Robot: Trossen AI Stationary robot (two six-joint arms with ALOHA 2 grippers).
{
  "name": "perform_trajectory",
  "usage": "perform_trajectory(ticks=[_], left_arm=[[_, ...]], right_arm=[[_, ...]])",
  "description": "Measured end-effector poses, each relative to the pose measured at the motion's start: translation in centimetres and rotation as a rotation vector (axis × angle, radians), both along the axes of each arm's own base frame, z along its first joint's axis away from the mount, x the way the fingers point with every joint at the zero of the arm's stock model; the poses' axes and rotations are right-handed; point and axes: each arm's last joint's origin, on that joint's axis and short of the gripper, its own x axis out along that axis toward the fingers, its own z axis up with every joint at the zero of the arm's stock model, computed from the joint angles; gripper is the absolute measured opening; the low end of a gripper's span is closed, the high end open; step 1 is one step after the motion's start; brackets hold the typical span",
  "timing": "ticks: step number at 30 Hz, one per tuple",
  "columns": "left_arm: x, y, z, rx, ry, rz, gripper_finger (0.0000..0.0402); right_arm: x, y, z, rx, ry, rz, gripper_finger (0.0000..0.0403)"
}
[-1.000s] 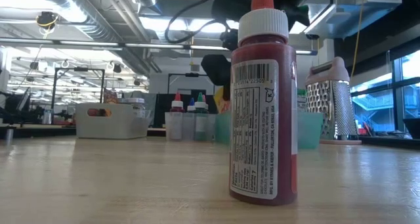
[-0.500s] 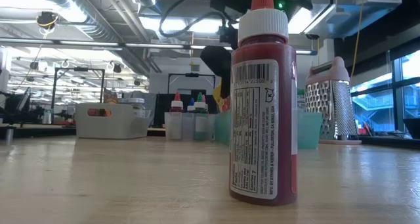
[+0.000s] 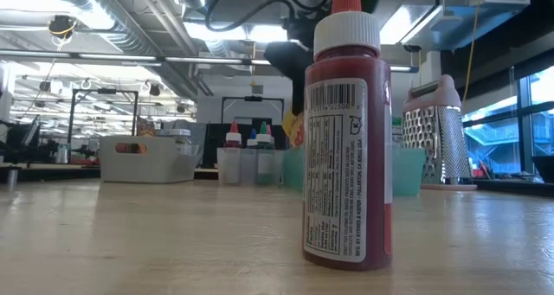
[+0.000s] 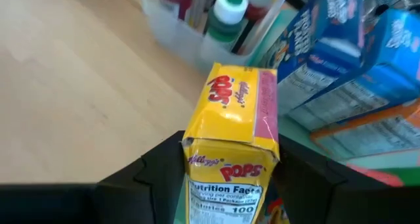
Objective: Pick & Place Kitchen Items
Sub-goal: Put the yellow cereal box into the blue bin, then put the red food coloring bottle into the transparent bin
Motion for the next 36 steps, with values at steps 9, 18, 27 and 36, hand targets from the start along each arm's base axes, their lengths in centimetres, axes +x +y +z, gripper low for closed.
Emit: perform_trajectory(ticks=[9, 18, 27, 36], left_arm=[[0.0, 0.0, 0.0, -0.001, 0.001, -0.002, 0.0244], [0.0, 0.0, 0.0, -0.002, 0.000, -0.002, 0.0244], [0.0, 0.0, 0.0, -0.002, -0.001, -0.002, 0.0244], [0.0, 0.0, 0.0, -0.033, -0.005, 0.015, 0.0244]], right_arm=[[-0.7, 1.1, -0.2, 0.049, 0.042, 0.006, 0.0211], [-0.5, 1.7, -0.4, 0.208, 0.049, 0.057, 0.0211], [-1.0, 1.5, -0.5, 0.295, 0.070, -0.005, 0.0211], [-2.6, 1.4, -0.1, 0.344, 0.203, -0.032, 0.0211]])
